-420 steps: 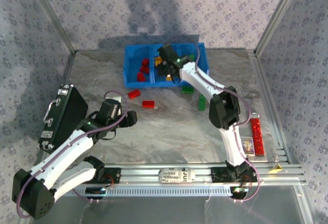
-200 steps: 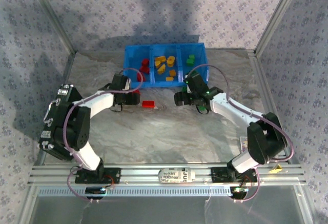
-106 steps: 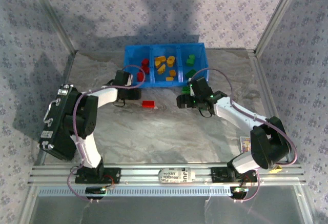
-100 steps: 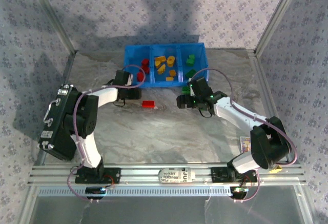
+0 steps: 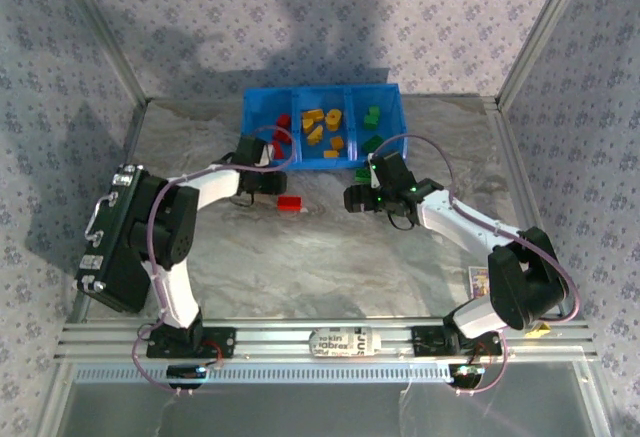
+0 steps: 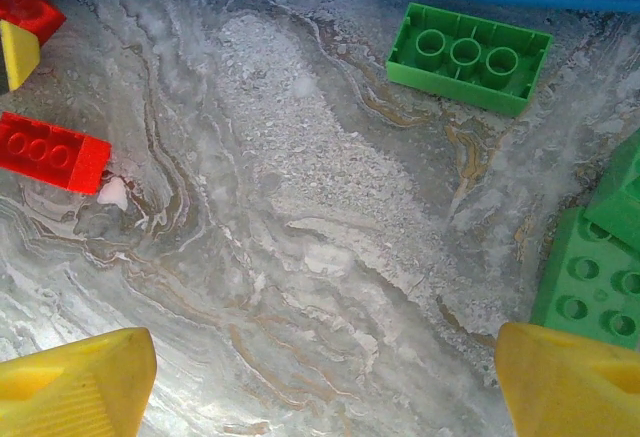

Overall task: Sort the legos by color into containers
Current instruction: Pick up the lego from the center of the table, then place the lego in the container.

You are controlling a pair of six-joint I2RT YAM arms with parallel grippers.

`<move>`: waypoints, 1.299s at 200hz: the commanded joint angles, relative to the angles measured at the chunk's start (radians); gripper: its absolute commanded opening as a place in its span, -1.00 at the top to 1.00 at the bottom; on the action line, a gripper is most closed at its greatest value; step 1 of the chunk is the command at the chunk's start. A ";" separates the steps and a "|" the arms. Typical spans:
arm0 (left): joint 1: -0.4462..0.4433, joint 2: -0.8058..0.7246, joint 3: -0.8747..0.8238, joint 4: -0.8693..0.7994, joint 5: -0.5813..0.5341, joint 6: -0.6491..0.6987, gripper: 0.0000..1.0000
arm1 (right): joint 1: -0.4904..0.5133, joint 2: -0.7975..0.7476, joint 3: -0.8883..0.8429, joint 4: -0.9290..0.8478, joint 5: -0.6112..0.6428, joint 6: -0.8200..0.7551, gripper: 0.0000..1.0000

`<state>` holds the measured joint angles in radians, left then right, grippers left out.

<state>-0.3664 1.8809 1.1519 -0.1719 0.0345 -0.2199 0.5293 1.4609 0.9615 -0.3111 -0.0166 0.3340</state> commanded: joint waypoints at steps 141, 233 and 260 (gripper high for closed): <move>-0.050 0.061 0.127 -0.197 -0.109 0.014 0.43 | -0.017 -0.049 -0.038 0.000 -0.008 0.027 -0.78; -0.027 -0.008 0.475 -0.389 -0.139 0.011 0.30 | -0.005 -0.068 -0.023 -0.012 -0.019 0.028 -0.77; -0.034 0.079 0.594 -0.498 -0.144 -0.008 -0.58 | 0.004 -0.125 -0.056 -0.027 0.005 0.033 -0.77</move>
<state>-0.3958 1.8961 1.7042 -0.5209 -0.1020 -0.2253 0.5243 1.4021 0.9283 -0.3119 -0.0235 0.3515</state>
